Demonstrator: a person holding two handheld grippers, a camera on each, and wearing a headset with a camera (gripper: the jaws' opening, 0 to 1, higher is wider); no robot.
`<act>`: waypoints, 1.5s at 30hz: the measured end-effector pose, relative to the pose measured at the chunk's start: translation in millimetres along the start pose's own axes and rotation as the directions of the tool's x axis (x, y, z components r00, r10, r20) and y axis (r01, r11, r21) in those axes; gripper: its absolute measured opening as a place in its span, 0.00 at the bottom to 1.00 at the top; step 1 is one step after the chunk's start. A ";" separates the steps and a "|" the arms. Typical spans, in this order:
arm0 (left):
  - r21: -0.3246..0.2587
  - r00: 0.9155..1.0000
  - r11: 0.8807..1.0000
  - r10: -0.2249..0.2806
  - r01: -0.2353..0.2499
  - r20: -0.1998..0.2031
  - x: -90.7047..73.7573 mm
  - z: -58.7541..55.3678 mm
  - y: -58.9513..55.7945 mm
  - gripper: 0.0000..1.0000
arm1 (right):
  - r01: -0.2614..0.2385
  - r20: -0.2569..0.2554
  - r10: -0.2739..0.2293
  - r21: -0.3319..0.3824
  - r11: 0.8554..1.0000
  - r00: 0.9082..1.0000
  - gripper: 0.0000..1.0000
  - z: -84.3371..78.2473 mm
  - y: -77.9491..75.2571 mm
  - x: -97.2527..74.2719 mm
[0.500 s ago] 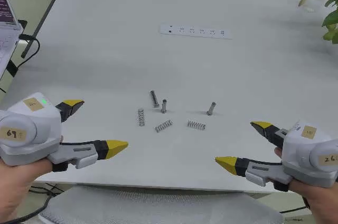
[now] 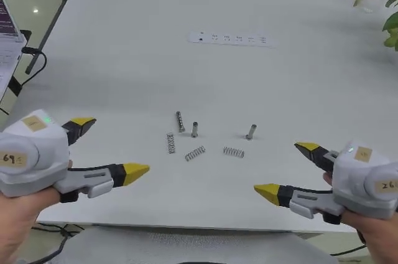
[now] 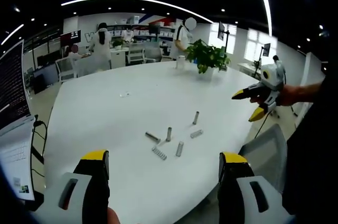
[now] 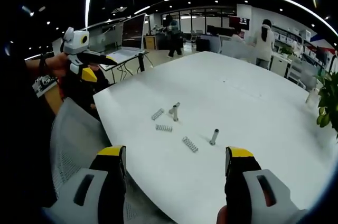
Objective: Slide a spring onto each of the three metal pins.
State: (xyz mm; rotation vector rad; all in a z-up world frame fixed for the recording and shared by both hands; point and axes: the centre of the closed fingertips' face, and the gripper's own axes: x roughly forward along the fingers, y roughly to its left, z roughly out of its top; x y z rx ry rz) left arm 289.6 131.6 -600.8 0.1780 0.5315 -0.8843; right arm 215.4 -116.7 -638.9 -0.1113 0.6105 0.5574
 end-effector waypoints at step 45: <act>0.007 1.000 1.000 -0.025 0.025 0.016 2.4 0.7 -5.7 0.83 | 0.017 0.005 -0.017 -0.002 1.000 1.000 0.77 -2.0 1.9 -2.0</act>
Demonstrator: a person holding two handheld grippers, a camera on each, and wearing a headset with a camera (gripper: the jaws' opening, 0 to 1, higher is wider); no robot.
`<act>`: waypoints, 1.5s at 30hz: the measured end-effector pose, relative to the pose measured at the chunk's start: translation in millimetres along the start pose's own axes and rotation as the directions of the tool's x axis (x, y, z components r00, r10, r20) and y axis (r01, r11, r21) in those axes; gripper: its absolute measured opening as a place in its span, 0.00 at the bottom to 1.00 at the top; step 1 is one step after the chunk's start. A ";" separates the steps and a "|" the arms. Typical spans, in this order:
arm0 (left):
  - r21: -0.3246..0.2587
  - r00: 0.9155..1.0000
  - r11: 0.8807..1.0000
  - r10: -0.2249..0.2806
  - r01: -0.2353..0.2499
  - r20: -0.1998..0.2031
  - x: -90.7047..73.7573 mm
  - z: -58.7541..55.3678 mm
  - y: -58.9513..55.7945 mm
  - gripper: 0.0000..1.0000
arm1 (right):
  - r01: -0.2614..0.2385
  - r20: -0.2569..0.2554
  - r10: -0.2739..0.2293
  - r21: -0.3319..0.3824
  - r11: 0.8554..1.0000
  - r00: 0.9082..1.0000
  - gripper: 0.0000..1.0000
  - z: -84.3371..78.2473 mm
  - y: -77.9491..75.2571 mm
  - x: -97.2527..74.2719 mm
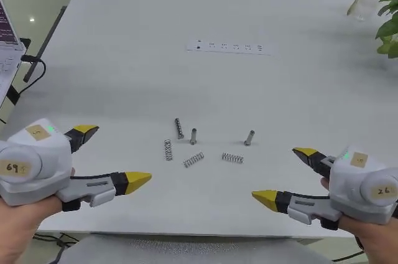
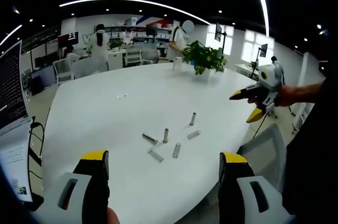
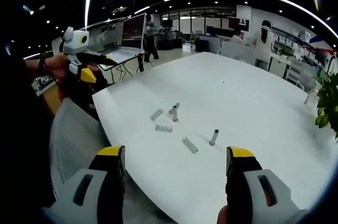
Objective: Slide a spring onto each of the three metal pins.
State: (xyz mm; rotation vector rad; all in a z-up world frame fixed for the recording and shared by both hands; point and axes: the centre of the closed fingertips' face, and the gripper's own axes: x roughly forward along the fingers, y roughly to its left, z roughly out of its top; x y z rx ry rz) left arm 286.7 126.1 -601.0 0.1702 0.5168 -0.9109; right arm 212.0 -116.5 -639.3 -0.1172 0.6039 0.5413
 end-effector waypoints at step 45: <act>-0.020 1.000 1.000 -0.014 0.014 0.016 21.6 13.0 14.6 0.80 | 0.023 0.013 -0.024 0.012 1.000 1.000 0.77 4.4 -1.5 -6.1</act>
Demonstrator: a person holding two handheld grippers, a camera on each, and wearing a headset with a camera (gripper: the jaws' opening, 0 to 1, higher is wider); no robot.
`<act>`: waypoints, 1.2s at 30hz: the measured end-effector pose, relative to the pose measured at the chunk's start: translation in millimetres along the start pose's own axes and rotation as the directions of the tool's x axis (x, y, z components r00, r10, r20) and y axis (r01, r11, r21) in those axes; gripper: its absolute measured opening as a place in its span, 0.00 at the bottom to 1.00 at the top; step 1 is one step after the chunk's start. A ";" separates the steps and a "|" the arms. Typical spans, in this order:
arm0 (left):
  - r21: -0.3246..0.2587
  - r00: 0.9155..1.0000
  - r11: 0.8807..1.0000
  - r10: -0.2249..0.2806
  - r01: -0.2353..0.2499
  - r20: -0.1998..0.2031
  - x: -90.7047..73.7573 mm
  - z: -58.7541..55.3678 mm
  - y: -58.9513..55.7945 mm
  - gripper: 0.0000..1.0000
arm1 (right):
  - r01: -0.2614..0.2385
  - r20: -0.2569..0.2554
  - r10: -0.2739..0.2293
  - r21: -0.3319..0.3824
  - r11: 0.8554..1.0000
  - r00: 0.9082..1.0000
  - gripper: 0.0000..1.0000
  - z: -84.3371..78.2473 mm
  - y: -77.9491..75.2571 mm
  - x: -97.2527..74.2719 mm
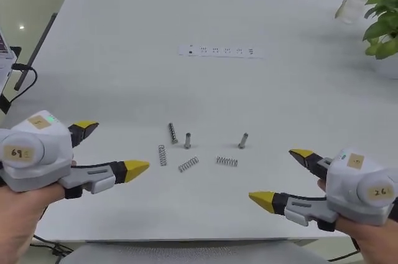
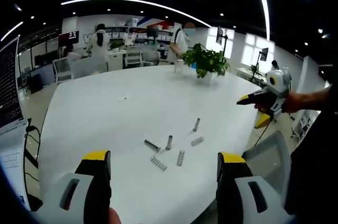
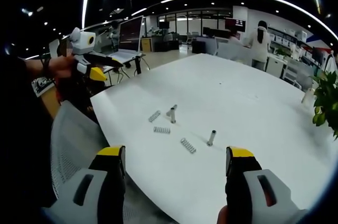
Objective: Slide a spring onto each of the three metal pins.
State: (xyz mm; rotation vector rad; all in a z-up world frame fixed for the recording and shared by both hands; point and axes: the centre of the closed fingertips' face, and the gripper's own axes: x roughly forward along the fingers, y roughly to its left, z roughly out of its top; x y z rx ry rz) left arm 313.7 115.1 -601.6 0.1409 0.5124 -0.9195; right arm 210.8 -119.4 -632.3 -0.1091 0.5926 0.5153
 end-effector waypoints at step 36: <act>-0.070 0.999 0.998 0.003 -0.006 -0.043 83.5 -1.8 40.5 0.69 | 0.016 -0.009 -0.016 0.029 0.999 1.000 0.75 -6.0 -9.4 -4.2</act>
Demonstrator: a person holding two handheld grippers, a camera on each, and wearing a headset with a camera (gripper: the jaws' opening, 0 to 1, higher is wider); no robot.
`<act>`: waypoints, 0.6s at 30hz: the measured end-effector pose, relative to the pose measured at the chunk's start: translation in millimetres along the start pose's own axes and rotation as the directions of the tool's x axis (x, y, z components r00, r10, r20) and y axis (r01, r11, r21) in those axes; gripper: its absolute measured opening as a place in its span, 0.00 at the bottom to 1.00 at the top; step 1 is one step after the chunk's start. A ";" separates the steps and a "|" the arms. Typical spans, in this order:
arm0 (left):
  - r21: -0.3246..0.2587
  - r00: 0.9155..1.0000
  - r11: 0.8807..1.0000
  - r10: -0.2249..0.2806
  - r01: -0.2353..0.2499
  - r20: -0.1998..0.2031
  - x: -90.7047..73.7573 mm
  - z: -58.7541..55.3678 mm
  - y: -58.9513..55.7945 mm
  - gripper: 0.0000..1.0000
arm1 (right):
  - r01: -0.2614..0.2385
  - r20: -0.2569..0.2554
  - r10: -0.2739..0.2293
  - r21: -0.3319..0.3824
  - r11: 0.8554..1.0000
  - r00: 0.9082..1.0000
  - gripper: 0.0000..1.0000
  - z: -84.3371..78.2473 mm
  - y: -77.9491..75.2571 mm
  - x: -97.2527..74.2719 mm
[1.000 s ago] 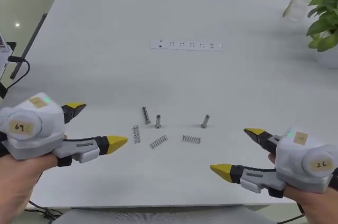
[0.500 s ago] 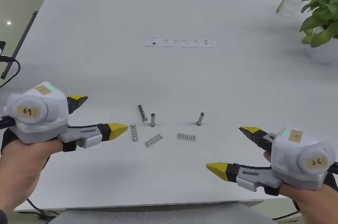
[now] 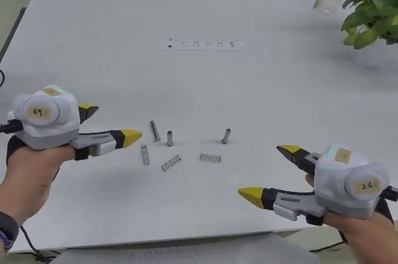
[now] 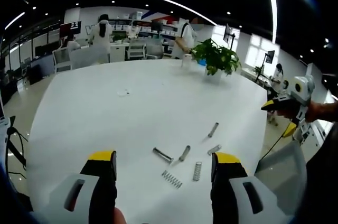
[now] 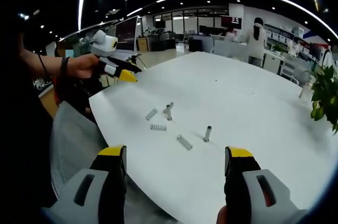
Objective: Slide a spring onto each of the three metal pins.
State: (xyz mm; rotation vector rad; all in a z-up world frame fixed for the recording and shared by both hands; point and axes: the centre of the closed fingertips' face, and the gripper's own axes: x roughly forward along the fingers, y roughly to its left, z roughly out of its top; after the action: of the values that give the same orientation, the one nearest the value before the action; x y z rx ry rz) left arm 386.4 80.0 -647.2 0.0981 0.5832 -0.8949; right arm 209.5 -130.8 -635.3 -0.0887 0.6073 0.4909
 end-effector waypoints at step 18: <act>-0.066 0.999 0.998 -0.003 0.000 -0.043 47.9 -10.3 6.5 0.63 | -0.008 -0.013 0.008 0.010 1.000 1.000 0.75 -2.4 -2.5 7.5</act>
State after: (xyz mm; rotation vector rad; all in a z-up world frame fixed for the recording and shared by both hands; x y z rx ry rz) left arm 409.9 53.5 -681.6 0.0577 0.6524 -0.8763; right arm 214.7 -130.5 -641.7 -0.0803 0.6234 0.4957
